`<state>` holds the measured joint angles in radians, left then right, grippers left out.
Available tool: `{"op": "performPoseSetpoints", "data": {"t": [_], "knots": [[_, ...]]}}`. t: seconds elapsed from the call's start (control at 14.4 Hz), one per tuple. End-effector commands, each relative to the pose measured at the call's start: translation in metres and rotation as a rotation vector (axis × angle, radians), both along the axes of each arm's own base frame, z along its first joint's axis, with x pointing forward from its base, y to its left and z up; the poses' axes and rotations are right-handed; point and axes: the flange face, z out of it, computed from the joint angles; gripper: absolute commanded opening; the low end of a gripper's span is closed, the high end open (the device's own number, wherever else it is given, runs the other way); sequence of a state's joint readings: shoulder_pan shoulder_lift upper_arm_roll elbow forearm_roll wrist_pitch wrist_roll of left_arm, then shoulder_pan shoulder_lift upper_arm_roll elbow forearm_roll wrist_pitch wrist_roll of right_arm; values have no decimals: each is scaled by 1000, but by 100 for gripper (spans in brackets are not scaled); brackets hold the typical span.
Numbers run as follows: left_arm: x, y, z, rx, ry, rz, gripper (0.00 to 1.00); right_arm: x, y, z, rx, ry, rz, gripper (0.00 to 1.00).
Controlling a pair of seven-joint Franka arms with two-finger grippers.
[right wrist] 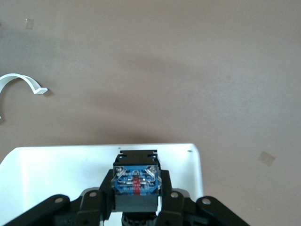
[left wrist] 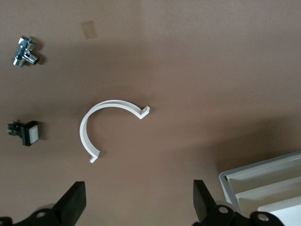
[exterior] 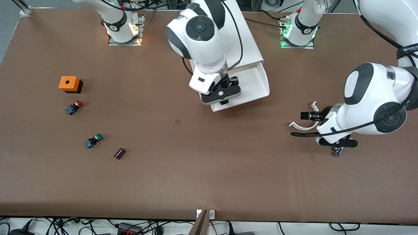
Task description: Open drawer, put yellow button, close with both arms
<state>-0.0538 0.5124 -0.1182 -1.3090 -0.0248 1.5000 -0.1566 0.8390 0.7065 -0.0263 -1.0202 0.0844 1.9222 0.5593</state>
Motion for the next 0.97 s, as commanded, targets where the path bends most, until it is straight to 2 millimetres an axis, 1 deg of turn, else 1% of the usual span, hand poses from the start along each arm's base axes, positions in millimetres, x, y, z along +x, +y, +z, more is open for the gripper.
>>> {"op": "performPoseSetpoints", "data": {"t": [0.0,0.14,0.21,0.42,0.63,0.7,0.9], "knots": [[9,19,3,-56,-9,66,100,-13,17,-8,-10,-16,-18,0],[9,20,6,-83,-9,77,100,-20,22,-12,-17,-3,-8,0],[9,18,7,-84,-10,75,100,-29,29,-13,-24,4,-1,0],[8,16,7,-84,-10,73,100,-36,33,-16,-33,18,-8,0],[5,12,6,-71,2,72,100,-39,31,-28,-72,55,-9,0],[4,11,9,-71,0,70,100,-40,31,-30,-82,65,-9,0],[0,8,7,-64,21,61,100,-42,35,-39,-87,65,-6,0]]}}
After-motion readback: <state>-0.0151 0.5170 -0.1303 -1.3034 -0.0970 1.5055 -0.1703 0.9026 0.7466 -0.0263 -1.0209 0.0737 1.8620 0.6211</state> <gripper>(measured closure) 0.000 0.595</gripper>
